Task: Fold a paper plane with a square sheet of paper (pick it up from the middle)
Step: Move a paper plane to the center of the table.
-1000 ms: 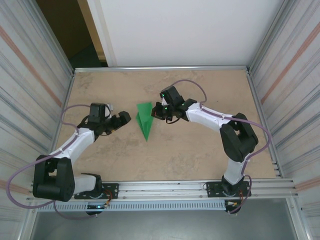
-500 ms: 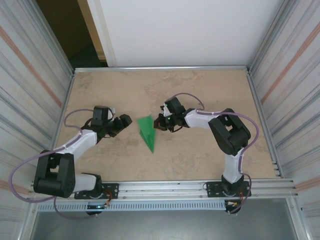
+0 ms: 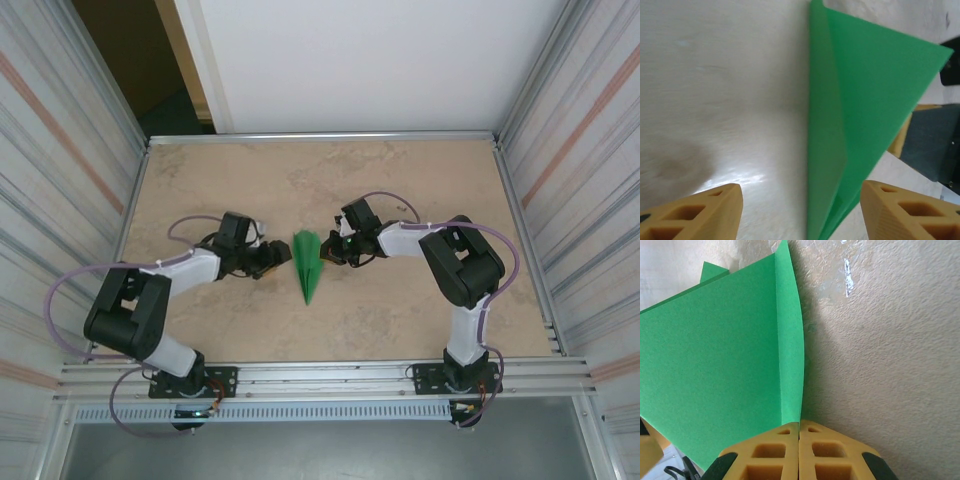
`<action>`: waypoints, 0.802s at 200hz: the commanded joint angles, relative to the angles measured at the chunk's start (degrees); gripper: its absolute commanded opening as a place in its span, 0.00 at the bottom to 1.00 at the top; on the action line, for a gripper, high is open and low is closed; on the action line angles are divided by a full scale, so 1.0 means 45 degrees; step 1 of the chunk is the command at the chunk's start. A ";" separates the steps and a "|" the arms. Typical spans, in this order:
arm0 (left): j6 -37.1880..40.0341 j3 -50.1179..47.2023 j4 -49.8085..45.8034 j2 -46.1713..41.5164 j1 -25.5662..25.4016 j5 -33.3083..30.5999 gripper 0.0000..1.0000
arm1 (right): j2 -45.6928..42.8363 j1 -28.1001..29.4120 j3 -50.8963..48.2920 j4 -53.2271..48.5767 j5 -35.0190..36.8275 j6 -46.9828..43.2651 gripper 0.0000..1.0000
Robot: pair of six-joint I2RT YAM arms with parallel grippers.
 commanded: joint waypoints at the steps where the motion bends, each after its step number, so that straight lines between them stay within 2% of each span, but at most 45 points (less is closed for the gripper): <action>1: 0.0364 0.0799 -0.0124 0.0291 -0.0290 0.0339 0.59 | -0.0336 -0.0017 -0.0055 0.0024 0.0168 0.0047 0.08; 20: 0.0373 0.1324 -0.0743 0.0784 -0.0393 0.0188 0.45 | -0.0322 -0.0016 -0.0079 0.0024 0.0186 0.0039 0.07; 49: 0.0360 0.1734 -0.0946 0.1356 -0.0501 0.0370 0.33 | -0.0284 -0.0016 -0.0055 -0.0002 0.0174 0.0017 0.07; 97: 0.0620 0.2483 -0.1729 0.1984 -0.0550 0.0224 0.21 | -0.0335 -0.0055 0.0002 -0.0127 0.0196 -0.0023 0.06; 135: 0.0993 0.2619 -0.2257 0.1813 -0.0416 -0.0317 0.07 | -0.0777 -0.0267 -0.0209 -0.0266 0.0595 -0.0074 0.05; 160: 0.0931 0.2382 -0.1923 0.1548 -0.0276 -0.0430 0.04 | -0.1106 -0.0441 -0.0384 -0.0315 0.0820 -0.0096 0.04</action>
